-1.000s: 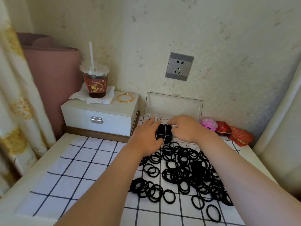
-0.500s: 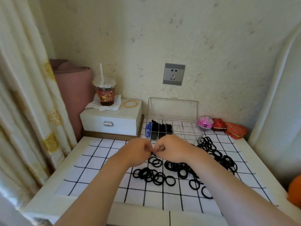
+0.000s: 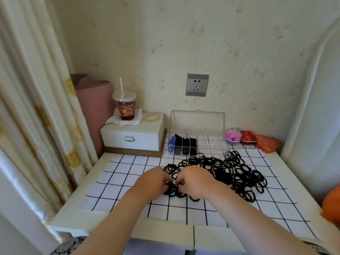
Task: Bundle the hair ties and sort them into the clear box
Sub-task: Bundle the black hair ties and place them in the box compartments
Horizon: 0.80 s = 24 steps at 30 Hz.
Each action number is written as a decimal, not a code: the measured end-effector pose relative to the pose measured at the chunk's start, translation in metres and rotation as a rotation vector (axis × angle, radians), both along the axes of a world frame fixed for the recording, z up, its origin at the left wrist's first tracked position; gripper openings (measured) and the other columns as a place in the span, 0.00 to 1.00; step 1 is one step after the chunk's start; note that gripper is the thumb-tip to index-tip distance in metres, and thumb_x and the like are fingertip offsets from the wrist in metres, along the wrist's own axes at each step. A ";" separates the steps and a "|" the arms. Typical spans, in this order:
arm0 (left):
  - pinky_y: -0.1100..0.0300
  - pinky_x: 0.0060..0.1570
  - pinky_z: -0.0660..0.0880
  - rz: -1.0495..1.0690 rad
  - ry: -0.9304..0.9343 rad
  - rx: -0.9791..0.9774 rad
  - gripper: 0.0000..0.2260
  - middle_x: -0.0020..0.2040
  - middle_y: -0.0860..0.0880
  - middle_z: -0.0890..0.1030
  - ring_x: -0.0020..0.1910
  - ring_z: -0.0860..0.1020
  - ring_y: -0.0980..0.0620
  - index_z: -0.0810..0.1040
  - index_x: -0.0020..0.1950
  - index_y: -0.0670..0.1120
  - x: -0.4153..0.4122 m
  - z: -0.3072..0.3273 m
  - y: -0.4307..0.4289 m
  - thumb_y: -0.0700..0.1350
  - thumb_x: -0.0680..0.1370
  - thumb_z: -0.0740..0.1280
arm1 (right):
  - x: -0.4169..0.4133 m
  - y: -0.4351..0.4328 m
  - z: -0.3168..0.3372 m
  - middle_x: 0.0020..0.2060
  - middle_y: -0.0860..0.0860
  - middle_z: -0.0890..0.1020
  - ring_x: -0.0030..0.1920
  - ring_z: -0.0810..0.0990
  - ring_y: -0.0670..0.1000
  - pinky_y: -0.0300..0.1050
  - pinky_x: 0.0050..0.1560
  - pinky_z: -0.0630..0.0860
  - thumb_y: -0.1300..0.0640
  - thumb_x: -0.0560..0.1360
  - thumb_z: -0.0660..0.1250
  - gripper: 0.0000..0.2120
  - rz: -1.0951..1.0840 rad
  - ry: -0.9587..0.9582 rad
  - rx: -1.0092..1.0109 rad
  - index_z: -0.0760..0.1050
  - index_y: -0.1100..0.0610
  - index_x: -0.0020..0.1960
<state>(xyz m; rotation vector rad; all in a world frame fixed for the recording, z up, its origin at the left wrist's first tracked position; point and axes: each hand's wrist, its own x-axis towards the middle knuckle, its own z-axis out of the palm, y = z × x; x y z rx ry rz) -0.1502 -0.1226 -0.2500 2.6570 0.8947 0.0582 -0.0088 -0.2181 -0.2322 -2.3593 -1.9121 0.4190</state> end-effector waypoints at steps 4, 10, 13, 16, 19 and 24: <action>0.56 0.51 0.77 -0.003 -0.005 0.054 0.10 0.55 0.51 0.78 0.52 0.78 0.51 0.83 0.56 0.55 0.010 -0.001 0.002 0.48 0.78 0.66 | 0.005 0.004 -0.001 0.47 0.45 0.85 0.49 0.81 0.49 0.47 0.49 0.81 0.60 0.73 0.65 0.13 -0.015 0.020 0.033 0.86 0.48 0.49; 0.62 0.42 0.74 0.035 -0.167 -0.084 0.06 0.45 0.55 0.79 0.43 0.76 0.58 0.79 0.54 0.53 0.016 0.009 0.011 0.46 0.79 0.65 | 0.027 0.012 0.013 0.47 0.44 0.85 0.42 0.81 0.48 0.45 0.48 0.80 0.60 0.77 0.65 0.13 -0.081 0.097 0.148 0.86 0.46 0.47; 0.68 0.37 0.68 0.053 -0.242 -0.173 0.04 0.40 0.59 0.76 0.39 0.75 0.61 0.79 0.51 0.53 0.012 0.017 0.017 0.45 0.79 0.66 | 0.036 0.010 0.017 0.43 0.47 0.86 0.43 0.84 0.51 0.49 0.50 0.81 0.59 0.76 0.67 0.11 -0.066 0.168 0.109 0.86 0.47 0.47; 0.70 0.44 0.70 0.045 -0.236 -0.238 0.09 0.48 0.58 0.81 0.46 0.78 0.60 0.82 0.53 0.53 0.007 0.018 0.022 0.42 0.79 0.65 | 0.035 -0.001 0.021 0.41 0.45 0.86 0.41 0.83 0.49 0.44 0.47 0.79 0.59 0.76 0.66 0.12 -0.018 0.197 0.010 0.86 0.47 0.50; 0.66 0.56 0.72 -0.002 -0.163 -0.271 0.13 0.58 0.56 0.81 0.55 0.78 0.59 0.84 0.55 0.54 0.006 0.015 0.020 0.40 0.79 0.65 | 0.033 -0.009 0.018 0.36 0.38 0.78 0.39 0.76 0.41 0.39 0.48 0.76 0.60 0.76 0.67 0.15 0.024 0.141 -0.060 0.83 0.46 0.58; 0.67 0.50 0.71 -0.059 -0.119 -0.244 0.14 0.57 0.54 0.82 0.50 0.78 0.59 0.82 0.62 0.54 0.017 0.008 0.013 0.43 0.78 0.67 | 0.036 -0.010 0.005 0.34 0.40 0.73 0.42 0.73 0.44 0.41 0.40 0.69 0.48 0.77 0.68 0.11 0.000 -0.024 0.061 0.81 0.46 0.58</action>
